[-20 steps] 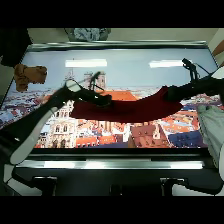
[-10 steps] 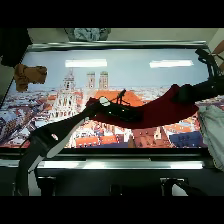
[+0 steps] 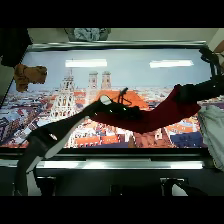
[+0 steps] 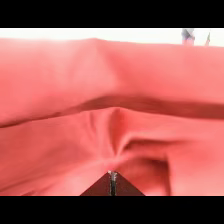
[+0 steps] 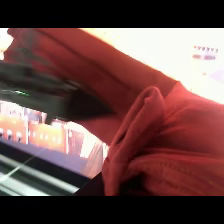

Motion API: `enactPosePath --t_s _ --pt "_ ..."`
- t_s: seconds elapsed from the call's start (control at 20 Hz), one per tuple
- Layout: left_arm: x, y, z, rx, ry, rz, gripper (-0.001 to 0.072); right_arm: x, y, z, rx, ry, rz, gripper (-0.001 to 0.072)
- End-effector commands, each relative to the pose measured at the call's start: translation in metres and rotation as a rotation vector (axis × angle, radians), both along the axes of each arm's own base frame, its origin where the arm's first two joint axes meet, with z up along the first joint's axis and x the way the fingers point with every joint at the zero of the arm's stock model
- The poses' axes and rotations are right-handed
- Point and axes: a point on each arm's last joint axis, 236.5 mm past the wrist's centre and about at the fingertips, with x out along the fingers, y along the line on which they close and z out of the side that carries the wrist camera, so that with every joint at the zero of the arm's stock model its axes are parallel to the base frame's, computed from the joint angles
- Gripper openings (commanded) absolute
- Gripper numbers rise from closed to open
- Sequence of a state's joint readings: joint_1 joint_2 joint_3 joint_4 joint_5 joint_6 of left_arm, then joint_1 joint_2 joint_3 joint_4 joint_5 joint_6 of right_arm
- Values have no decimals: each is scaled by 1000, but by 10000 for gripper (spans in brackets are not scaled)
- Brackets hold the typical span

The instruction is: Fold the shirts.

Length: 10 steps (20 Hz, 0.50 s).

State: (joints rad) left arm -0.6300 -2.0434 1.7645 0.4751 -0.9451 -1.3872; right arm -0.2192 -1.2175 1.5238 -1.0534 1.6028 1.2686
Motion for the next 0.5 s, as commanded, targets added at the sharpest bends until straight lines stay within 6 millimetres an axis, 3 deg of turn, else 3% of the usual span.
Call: enactPosePath --t_s 0.0,0.1,0.25,0.35,0.45 --pt "54 128 30 365 -283 -14 26 23 22 -11 18 -20 12 41" --pt "86 210 87 502 -440 76 27 38 66 -24 39 -27 74 41" --pt "104 300 185 510 -582 289 28 56 151 -49 110 -35 159 41" --pt "94 339 231 509 -632 375 28 65 205 -79 165 -6 184 41" --pt "73 363 268 508 -675 427 29 69 248 -111 240 45 187 41"
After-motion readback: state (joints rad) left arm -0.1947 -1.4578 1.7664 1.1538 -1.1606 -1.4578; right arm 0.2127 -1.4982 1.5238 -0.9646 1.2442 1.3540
